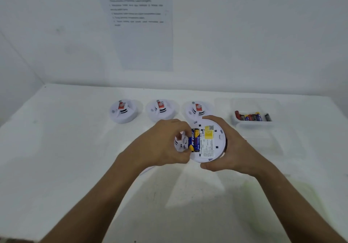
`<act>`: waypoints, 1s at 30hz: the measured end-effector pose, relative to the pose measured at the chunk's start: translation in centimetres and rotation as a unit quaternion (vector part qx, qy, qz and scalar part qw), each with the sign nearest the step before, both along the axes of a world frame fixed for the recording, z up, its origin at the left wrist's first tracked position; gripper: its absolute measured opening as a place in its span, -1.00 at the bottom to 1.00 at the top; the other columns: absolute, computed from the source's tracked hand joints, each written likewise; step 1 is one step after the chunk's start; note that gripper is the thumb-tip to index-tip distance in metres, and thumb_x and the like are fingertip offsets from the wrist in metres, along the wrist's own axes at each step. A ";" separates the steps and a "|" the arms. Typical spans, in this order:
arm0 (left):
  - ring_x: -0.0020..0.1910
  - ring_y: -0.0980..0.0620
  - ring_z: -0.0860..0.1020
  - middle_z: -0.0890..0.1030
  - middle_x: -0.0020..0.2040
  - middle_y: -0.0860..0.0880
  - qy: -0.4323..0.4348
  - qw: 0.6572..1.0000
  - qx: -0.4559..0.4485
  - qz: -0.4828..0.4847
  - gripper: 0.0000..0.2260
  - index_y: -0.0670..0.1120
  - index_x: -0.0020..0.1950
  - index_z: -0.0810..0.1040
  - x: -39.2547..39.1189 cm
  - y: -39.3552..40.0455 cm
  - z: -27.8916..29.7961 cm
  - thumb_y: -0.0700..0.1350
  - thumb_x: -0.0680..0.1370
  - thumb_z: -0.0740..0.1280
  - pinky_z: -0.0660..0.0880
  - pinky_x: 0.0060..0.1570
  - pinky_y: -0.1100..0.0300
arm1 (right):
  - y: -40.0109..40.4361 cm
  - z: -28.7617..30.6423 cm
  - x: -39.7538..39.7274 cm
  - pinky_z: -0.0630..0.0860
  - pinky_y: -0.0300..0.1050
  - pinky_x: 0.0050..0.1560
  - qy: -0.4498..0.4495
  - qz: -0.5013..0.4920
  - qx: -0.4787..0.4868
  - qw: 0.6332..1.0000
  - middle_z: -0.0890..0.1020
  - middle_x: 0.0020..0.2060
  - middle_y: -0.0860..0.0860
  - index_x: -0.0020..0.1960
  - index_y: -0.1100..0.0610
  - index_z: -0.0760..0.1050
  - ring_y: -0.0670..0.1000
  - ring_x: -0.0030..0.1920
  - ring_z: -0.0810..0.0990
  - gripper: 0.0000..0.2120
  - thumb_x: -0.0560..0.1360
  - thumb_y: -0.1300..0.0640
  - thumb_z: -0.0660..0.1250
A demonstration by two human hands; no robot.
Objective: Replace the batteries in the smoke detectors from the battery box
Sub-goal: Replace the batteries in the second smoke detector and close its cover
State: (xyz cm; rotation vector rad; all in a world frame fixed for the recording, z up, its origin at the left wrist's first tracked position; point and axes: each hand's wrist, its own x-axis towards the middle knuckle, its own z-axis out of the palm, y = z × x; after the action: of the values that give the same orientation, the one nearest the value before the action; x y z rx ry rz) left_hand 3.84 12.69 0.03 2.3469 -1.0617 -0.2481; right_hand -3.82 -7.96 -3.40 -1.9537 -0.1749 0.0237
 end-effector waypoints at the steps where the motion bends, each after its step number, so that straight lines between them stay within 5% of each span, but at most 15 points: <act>1: -0.14 0.09 0.54 0.57 -0.10 0.08 -0.012 1.000 0.019 -0.013 -0.68 0.00 0.05 0.56 0.0 -0.6 0.2 0.00 0.35 0.51 0.54 -0.16 0.22 | -0.3 0.0 -0.2 0.55 -0.27 0.13 -0.004 -0.001 -0.004 1.000 0.55 0.18 -0.22 0.40 -0.01 0.30 -0.09 0.24 0.55 -0.09 0.16 0.29 0.63; 12: -0.10 0.06 0.52 0.57 -0.04 0.01 -0.077 0.979 0.152 -0.110 -0.66 -0.03 0.09 0.53 -1.8 -8.2 2.2 0.09 0.40 0.46 0.55 -0.08 0.12 | -5.3 0.1 -4.1 0.50 -0.43 0.06 -0.025 -0.062 -0.029 0.997 0.53 0.13 -0.26 0.30 -0.10 0.32 -0.19 0.17 0.56 -0.16 0.13 0.22 0.60; 21: -0.19 0.03 0.43 0.50 -0.12 0.01 -0.156 0.956 0.195 -0.153 -0.59 -0.05 0.19 0.41 -4.8 -15.6 3.6 0.09 0.43 0.41 0.32 -0.38 0.28 | -11.7 1.0 -7.2 0.53 -0.35 0.14 -0.017 -0.087 -0.025 0.996 0.58 0.13 -0.27 0.32 -0.12 0.34 -0.20 0.19 0.56 -0.16 0.09 -0.04 0.58; 26: -0.21 0.00 0.46 0.56 0.00 -0.04 -0.159 0.964 0.152 -0.150 -0.51 -0.05 0.36 0.29 -6.1 -17.6 3.1 0.05 0.49 0.33 0.27 -0.42 0.26 | -14.8 1.2 -8.0 0.52 -0.40 0.04 -0.015 -0.078 -0.011 0.997 0.60 0.09 -0.31 0.28 -0.11 0.38 -0.16 0.15 0.59 -0.17 0.08 0.16 0.62; 30: -0.06 -0.02 0.54 0.58 0.10 -0.05 -0.156 0.973 0.102 -0.135 -0.49 -0.03 0.46 0.27 -6.9 -18.4 2.5 0.01 0.53 0.29 0.43 -0.21 0.20 | -16.6 0.8 -8.2 0.52 -0.39 0.04 -0.028 -0.075 0.006 0.997 0.59 0.11 -0.24 0.28 -0.10 0.38 -0.16 0.15 0.59 -0.19 0.12 0.28 0.58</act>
State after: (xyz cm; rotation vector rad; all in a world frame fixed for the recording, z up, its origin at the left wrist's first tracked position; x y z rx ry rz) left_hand -3.06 -5.70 2.49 2.4718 -1.5795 -0.0914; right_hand -12.00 -24.57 -2.61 -1.9527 -0.0635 -0.1299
